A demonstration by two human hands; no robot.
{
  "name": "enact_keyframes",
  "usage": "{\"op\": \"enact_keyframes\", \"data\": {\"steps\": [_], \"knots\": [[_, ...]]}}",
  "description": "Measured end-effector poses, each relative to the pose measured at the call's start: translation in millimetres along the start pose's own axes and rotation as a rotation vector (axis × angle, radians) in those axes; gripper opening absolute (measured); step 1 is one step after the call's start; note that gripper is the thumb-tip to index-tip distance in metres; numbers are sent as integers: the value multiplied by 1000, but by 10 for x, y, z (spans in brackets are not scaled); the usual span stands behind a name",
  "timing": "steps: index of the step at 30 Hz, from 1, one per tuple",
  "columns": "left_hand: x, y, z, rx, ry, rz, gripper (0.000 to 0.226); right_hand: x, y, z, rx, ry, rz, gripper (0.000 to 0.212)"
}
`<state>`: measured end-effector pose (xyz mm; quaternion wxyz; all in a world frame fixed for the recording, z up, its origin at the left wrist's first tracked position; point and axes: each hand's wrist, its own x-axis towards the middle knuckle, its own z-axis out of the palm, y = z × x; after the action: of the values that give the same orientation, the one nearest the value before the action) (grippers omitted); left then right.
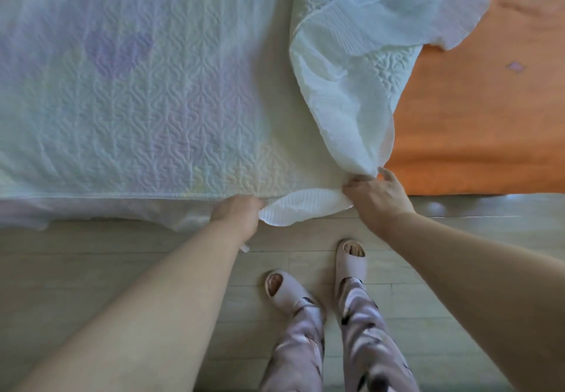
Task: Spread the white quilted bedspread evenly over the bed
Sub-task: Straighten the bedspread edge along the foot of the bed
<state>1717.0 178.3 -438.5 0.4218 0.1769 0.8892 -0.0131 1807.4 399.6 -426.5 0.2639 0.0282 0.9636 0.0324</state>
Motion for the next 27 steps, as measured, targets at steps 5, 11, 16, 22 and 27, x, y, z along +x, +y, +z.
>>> {"op": "enact_keyframes", "data": {"steps": [5,11,16,22,27], "knots": [[-73,-38,394,37,-122,19,29,-25,4,24,-32,17,-73,31],[82,37,233,-27,-185,-1,41,-35,-39,24,41,-127,-36,21],[235,230,-137,-151,-13,-3,28,26,130,84,169,-551,-54,34],[354,566,-496,-150,109,-31,17,563,523,-425,291,-136,-20,27],[637,1067,-886,-199,258,-129,37,1002,1106,-791,346,143,36,29]]}}
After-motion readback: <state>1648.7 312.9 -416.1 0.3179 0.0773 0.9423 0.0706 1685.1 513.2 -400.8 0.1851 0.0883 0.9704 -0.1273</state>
